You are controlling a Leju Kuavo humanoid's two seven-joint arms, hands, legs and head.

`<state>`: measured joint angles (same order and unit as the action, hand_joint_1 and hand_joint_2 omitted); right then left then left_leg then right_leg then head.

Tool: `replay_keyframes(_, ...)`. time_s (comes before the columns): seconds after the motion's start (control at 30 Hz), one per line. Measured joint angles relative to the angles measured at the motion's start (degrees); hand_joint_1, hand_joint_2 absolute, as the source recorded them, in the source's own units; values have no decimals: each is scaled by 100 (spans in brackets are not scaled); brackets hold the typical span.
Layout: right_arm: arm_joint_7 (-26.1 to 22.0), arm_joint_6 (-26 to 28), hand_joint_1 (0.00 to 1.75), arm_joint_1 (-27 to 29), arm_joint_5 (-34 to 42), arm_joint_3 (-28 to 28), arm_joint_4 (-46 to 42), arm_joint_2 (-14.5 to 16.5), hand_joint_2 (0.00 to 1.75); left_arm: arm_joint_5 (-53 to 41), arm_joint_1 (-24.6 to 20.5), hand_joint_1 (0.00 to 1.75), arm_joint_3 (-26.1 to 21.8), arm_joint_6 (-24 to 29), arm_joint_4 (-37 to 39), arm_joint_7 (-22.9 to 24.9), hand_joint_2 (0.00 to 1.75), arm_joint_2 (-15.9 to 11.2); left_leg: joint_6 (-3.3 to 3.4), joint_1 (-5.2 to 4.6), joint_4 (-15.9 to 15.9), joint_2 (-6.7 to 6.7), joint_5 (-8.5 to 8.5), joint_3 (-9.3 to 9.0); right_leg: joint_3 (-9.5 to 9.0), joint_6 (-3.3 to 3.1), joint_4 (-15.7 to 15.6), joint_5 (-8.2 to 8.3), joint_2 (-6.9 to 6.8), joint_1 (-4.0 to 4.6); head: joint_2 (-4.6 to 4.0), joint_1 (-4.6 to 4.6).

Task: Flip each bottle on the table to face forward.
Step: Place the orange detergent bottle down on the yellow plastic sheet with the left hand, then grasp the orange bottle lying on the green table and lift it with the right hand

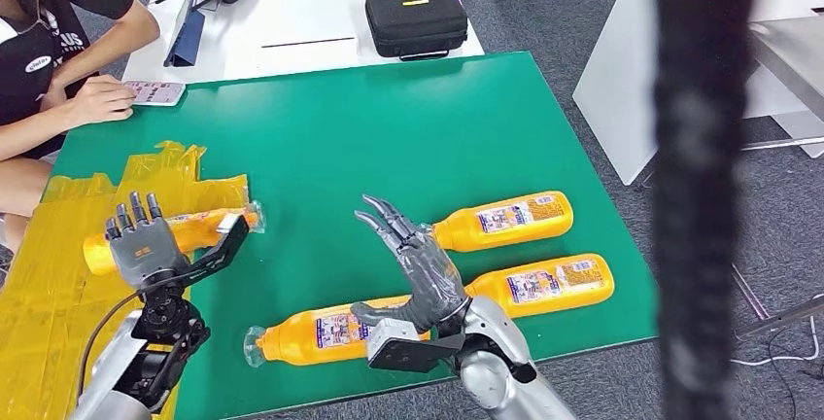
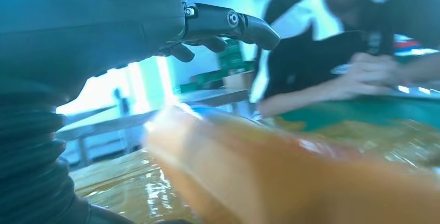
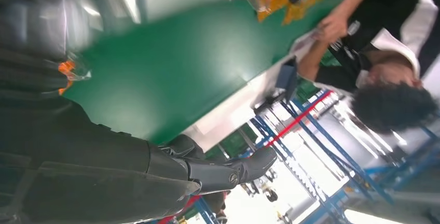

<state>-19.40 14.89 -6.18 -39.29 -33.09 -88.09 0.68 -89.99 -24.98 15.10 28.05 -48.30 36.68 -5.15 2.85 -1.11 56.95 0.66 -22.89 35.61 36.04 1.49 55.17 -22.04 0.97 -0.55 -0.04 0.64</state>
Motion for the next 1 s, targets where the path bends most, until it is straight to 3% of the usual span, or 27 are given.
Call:
replay_keyframes(0.17, 293, -399, 0, -6, -613, -28, 84, -21, 175, 0, 211, 0, -319, 329, -348, 100, 175, -49, 0, 1, 0, 0, 0, 0, 1, -1, 0, -1, 0, 1, 0, 1)
replay_keyframes(0.27, 394, -712, 0, -2, -1020, -91, 134, -64, 175, 13, 380, 0, -648, 581, -617, -294, 175, 28, -1, 1, 0, 0, 0, 0, 4, -2, 0, -2, 0, 1, 0, 2)
replay_keyframes(0.37, 549, -1012, 0, 9, -1474, -152, 199, -150, 175, 416, 512, 0, -1156, 792, -887, -1463, 175, 301, 0, 0, 0, 9, -1, 0, 3, -1, -1, -3, -1, -1, 0, 2)
replay_keyframes(0.47, 684, -1282, 0, 26, -1921, -240, 311, -288, 175, 1719, 608, 0, -1630, 674, -1157, -2972, 175, 652, 1, -4, 0, 18, -1, 0, 0, 0, -2, -2, -3, -5, 0, 0)
replay_keyframes(0.53, 683, -1433, 0, 29, -2094, -328, 411, -403, 175, 3085, 679, 0, -1753, 149, -1344, -3959, 175, 835, 2, -8, 0, 19, -1, 1, -1, 0, -3, -2, -4, -8, 0, 1)
replay_keyframes(0.63, 586, -1635, 0, 10, -2156, -498, 597, -589, 175, 5470, 837, 0, -1764, -1243, -1721, -5377, 175, 1037, 3, -9, 1, 22, -2, 4, -2, 2, -3, -1, -6, -8, 0, 1)
replay_keyframes(0.7, 558, -1705, 0, -21, -2144, -583, 721, -667, 175, 6612, 952, 0, -1736, -1987, -2020, -5983, 175, 1128, 3, -9, 1, 21, -3, 4, -2, 3, -3, -1, -6, -8, 0, 2)
replay_keyframes(0.9, 592, -1754, 0, -177, -2165, -732, 947, -761, 175, 7474, 1172, 0, -1658, -2684, -2682, -6318, 175, 1245, 2, -3, 1, 19, -3, 1, -1, 1, -3, -2, -5, -4, 0, 3)
replay_keyframes(1.0, 683, -1726, 0, -236, -2282, -775, 1004, -773, 175, 8417, 1277, 0, -1615, -3728, -2911, -6624, 175, 1244, 0, 1, 0, 20, -2, 0, -3, 0, -2, -3, -5, -1, 0, 3)
